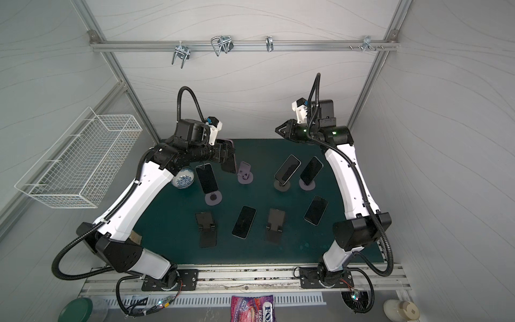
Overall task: Remove the phone from the phone stand
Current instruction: Remove the phone from the phone stand, then place the phone at the middle-left of the table.
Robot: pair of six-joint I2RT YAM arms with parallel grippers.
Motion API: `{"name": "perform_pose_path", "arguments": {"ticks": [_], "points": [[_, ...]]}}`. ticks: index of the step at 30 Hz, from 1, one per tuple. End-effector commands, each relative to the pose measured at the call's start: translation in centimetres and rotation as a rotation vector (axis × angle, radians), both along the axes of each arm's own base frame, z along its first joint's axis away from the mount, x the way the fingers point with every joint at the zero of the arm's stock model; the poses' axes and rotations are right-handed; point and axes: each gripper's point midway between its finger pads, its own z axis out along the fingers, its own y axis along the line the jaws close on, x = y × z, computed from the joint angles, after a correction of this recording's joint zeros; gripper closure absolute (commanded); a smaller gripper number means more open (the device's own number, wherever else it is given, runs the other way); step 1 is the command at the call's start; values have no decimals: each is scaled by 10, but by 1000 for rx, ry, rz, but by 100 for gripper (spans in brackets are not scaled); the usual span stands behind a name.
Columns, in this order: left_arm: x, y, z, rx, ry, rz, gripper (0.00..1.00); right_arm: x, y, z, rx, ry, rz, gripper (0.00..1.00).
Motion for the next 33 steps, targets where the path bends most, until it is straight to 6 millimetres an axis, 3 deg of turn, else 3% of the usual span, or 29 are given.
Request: {"name": "perform_pose_path", "arguments": {"ticks": [1,8,14,20,25,33], "points": [[-25,16,8,-7,30,54,34,-23,6,8,4,15,30,71],[-65,48,15,39,88,126,34,-43,19,0,-4,32,63,71],[-87,51,13,11,166,132,36,-61,15,7,-3,14,64,71],[-98,35,-4,19,217,90,36,-81,-2,11,-22,-11,40,70],[-90,8,-19,43,251,36,36,-95,-17,14,-21,-26,13,70],[-98,-22,-43,59,336,-38,36,-101,-27,18,-32,-28,0,70]]}}
